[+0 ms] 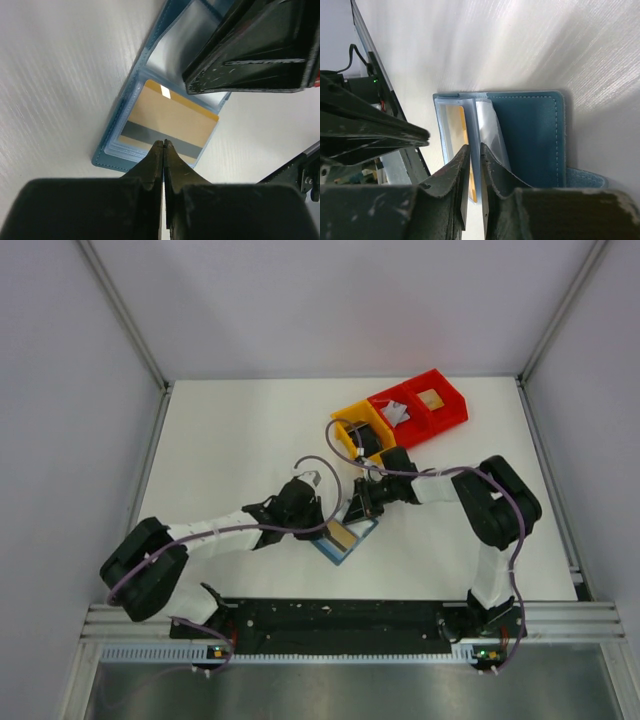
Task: Take the credit cards out of the card holder
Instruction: Remove the credit card from the card holder.
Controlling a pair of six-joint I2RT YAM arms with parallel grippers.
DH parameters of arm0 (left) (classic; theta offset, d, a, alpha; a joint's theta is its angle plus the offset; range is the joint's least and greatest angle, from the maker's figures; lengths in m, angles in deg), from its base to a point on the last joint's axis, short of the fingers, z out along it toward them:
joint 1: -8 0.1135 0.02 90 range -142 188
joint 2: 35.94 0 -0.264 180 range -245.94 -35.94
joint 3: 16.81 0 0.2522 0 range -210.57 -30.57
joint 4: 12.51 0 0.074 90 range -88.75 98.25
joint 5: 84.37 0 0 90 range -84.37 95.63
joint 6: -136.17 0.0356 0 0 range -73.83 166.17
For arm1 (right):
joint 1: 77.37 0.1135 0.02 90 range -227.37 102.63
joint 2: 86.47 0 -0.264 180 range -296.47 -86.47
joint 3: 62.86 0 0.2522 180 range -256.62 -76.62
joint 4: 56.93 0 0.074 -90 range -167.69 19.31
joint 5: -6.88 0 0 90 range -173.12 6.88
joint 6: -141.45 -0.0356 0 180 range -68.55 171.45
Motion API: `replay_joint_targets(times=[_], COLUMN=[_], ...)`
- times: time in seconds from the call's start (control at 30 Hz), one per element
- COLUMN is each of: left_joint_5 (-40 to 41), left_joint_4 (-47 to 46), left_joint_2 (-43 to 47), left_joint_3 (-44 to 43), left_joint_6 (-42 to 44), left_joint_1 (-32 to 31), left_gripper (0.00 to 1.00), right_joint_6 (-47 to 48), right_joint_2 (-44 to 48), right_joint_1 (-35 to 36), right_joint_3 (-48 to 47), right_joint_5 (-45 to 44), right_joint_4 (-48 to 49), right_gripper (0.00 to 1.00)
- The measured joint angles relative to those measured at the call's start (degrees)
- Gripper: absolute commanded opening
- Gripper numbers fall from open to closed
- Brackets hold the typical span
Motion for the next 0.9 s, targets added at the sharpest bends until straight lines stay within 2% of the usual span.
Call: replay_joint_targets(times=[0.17,0.3,0.43,0.73,0.9], left_joint_5=[-1.3,-2.1,-2.3,-2.5,-2.5], left_joint_4=[0.6,-0.1,-0.4,-0.4,-0.4], left_joint_2=[-4.8,-5.8,-6.4,-6.4,-6.4], left_joint_3=[-0.2,-0.5,-0.9,-0.9,-0.8], left_joint_6=[-0.1,-0.3,-0.3,-0.2,-0.2], left_joint_1=[0.0,0.0,0.1,0.1,0.2], left_gripper=[0.00,0.00,0.00,0.00,0.00], right_joint_6=[0.0,0.0,0.1,0.2,0.6], right_joint_2=[0.0,-0.1,-0.7,-1.3,-1.5], right_joint_1=[0.2,0.5,0.7,1.0,0.9], right_joint_3=[0.0,0.0,-0.1,-0.8,-0.9], right_joint_5=[0.0,0.4,1.0,1.9,2.2], right_joint_4=[0.0,0.0,0.0,-0.4,-0.6], right_gripper=[0.22,0.22,0.17,0.00,0.00])
